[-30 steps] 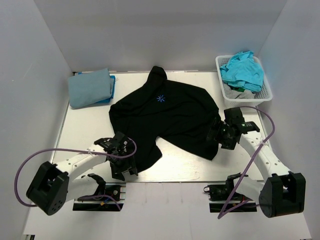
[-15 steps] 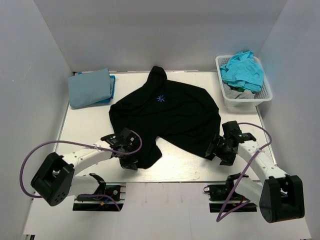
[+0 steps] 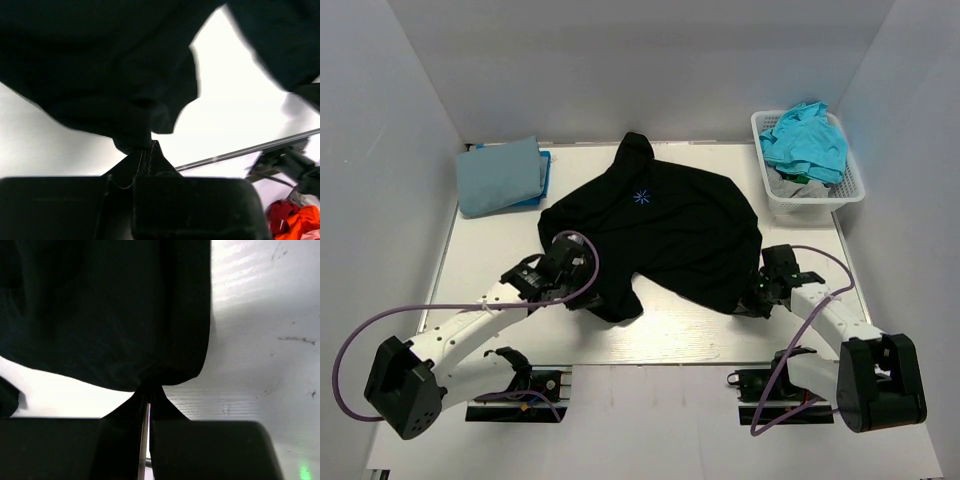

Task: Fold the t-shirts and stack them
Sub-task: Flatten out the tshirt

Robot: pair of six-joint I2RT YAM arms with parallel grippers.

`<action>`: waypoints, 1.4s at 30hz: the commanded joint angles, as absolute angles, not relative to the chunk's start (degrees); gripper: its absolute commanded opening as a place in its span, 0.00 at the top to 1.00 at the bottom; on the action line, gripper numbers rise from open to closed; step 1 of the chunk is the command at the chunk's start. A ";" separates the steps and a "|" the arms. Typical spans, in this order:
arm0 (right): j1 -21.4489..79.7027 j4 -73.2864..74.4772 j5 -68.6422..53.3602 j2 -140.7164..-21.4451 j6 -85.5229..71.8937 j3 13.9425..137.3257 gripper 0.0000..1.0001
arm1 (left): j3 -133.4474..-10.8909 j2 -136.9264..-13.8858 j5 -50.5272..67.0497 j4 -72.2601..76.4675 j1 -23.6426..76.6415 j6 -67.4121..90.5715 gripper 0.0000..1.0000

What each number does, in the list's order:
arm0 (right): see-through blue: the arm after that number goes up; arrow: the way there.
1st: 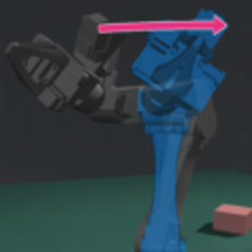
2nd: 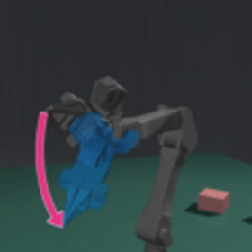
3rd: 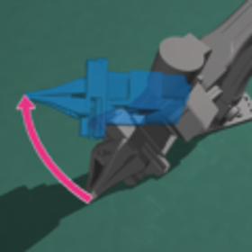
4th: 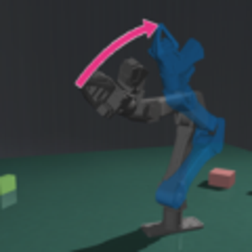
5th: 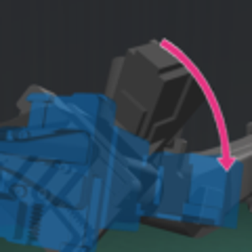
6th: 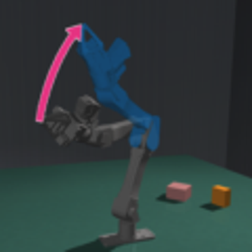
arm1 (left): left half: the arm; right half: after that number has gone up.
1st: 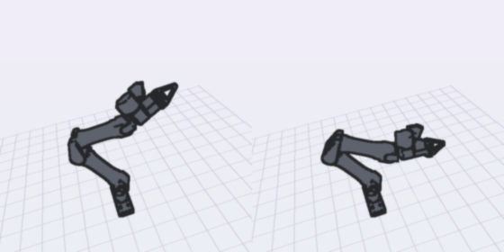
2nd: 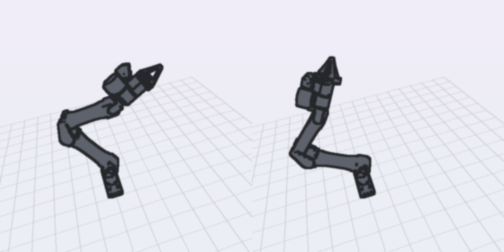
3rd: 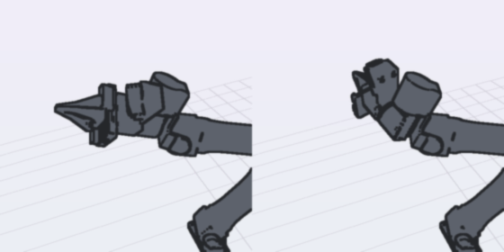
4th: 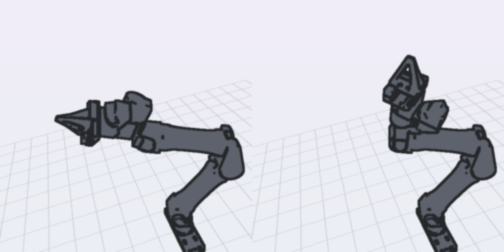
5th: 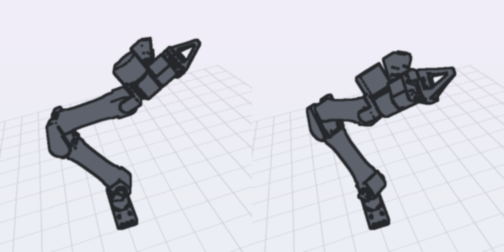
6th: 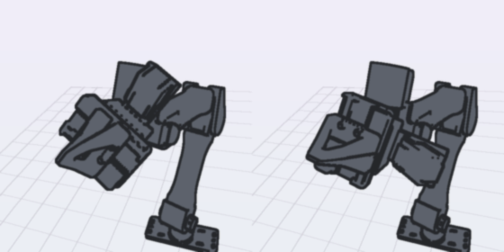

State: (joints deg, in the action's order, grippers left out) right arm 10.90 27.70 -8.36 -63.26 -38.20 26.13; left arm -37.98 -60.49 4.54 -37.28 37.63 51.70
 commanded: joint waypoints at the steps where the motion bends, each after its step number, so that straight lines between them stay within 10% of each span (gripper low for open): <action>1: 10.72 24.60 -4.85 -64.16 -37.98 29.26 1.00 | -45.23 -59.24 0.89 -35.60 37.88 48.88 1.00; 20: 9.76 38.15 36.64 -56.95 -25.84 86.20 1.00 | -98.87 -59.68 -55.27 -30.43 36.83 18.39 1.00; 42: 10.28 35.59 29.45 -49.93 -10.37 116.10 1.00 | -125.95 -56.35 -26.30 -25.75 36.91 8.61 1.00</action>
State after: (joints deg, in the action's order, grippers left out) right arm 10.20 37.67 28.27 -51.33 -12.60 113.86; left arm -124.09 -58.06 -33.08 -27.94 37.39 8.84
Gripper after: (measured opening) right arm 0.014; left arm 0.026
